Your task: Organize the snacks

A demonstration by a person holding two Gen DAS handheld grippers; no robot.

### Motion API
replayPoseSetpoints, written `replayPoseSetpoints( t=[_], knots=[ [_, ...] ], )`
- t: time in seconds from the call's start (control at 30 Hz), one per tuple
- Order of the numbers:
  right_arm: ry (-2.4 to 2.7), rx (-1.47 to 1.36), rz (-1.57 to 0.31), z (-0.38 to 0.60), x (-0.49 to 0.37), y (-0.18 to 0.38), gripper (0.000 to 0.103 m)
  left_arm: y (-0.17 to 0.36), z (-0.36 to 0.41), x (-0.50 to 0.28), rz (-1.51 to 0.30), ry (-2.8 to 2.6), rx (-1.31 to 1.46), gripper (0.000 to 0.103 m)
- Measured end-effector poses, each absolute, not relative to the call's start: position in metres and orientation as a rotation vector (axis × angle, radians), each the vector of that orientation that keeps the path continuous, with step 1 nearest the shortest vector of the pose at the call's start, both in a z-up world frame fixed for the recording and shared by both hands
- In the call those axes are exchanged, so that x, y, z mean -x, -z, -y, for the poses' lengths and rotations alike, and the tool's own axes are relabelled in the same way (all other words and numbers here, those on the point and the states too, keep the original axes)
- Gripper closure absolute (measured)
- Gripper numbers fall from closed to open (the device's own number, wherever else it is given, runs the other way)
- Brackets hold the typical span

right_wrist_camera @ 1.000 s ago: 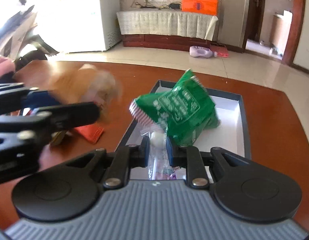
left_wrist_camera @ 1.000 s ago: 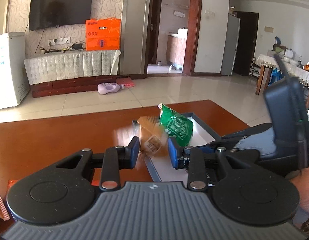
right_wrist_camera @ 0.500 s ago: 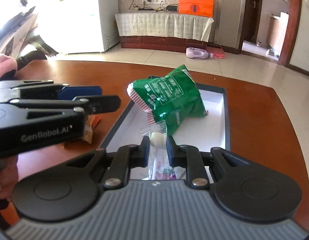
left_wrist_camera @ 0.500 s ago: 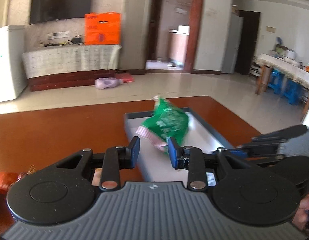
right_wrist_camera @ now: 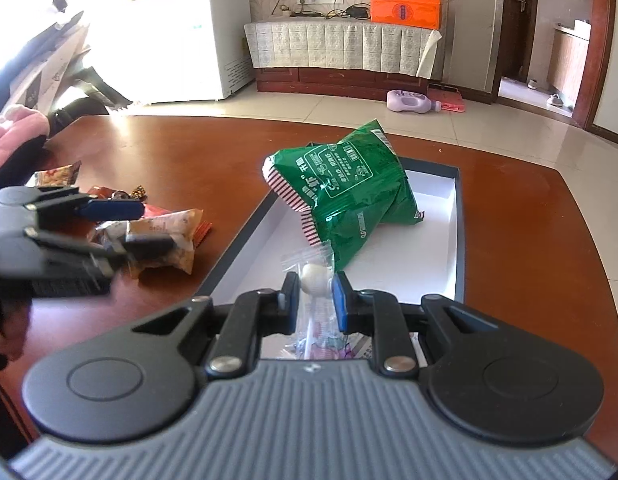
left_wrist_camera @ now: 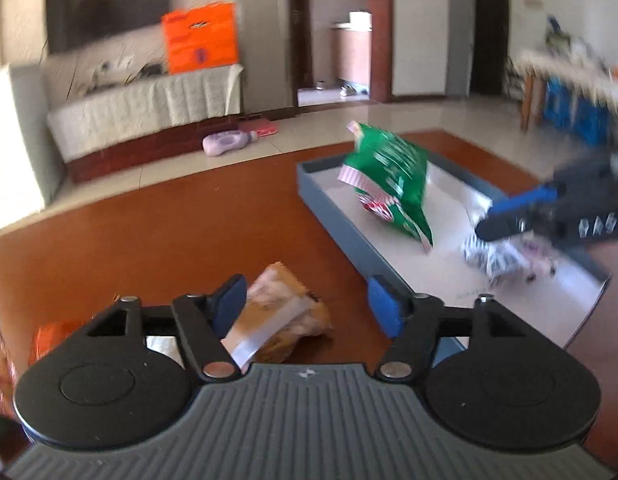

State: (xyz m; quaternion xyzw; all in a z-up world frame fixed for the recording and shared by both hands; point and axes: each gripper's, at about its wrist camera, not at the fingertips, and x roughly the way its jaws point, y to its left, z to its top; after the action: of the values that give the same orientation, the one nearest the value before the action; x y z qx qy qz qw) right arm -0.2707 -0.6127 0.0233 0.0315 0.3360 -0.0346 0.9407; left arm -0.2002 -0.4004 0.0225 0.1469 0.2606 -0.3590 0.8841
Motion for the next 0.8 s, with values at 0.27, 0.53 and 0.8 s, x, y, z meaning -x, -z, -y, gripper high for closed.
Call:
replayPoseSetpoints(
  t=[0.27, 0.53, 0.8],
  knots=[
    [0.061, -0.062, -0.689, 0.614, 0.269, -0.024, 0.082, 0.003, 0.414, 0.19, -0.599, 0.696, -0.41, 0.034],
    [0.051, -0.052, -0.673, 0.606, 0.271, -0.026, 0.082, -0.011, 0.399, 0.187, -0.617, 0.72, -0.279, 0.073],
    [0.052, -0.051, -0.67, 0.602, 0.273, -0.027, 0.082, -0.018, 0.388, 0.193, -0.623, 0.739, -0.285, 0.074]
  ],
)
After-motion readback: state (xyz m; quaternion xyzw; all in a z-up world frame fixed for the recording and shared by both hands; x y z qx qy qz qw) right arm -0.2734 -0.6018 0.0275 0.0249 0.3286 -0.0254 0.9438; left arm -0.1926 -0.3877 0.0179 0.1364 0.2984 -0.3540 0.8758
